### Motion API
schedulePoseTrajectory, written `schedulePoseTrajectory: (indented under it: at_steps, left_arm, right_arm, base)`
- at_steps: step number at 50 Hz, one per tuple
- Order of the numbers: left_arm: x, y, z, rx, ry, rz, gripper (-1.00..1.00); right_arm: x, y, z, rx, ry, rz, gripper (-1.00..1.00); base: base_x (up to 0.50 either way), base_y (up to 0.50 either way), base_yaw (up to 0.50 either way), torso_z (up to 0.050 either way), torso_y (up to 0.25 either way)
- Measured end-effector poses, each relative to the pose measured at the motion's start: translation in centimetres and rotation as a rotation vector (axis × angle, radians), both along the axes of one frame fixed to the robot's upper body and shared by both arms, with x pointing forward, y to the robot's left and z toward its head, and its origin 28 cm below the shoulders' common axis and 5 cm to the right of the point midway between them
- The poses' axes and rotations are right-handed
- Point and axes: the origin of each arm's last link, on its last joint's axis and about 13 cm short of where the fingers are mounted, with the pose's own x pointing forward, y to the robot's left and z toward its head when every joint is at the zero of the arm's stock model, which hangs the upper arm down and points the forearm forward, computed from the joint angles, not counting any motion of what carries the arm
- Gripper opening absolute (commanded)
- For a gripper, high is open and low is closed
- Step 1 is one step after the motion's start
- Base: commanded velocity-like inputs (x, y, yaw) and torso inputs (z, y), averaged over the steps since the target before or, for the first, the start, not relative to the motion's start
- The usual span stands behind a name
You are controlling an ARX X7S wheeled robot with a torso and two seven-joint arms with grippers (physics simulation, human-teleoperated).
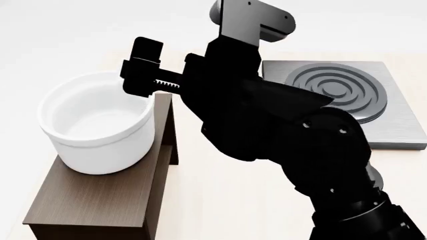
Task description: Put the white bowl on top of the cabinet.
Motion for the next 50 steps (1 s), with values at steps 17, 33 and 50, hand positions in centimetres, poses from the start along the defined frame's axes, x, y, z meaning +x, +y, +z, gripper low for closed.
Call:
schedulePoseTrajectory:
  at_steps: [17, 33, 50]
  left_arm:
    - [0.0, 0.0, 0.0, 0.001, -0.001, 0.000, 1.00]
    - [0.0, 0.0, 0.0, 0.001, 0.000, -0.002, 1.00]
    - [0.0, -0.1, 0.0, 0.002, -0.001, -0.002, 1.00]
  right_arm:
    - [-1.7, -1.5, 2.8, -0.005, -0.113, -0.086, 1.00]
    - [-3.5, -3.2, 5.8, 0.007, -0.217, -0.167, 1.00]
    - [-6.2, -5.1, 8.9, 0.007, -0.325, -0.241, 1.00]
  base:
    - [0.00, 0.00, 0.00, 0.000, 0.000]
    - [0.00, 0.00, 0.00, 0.000, 0.000]
    - [0.00, 0.00, 0.00, 0.000, 0.000]
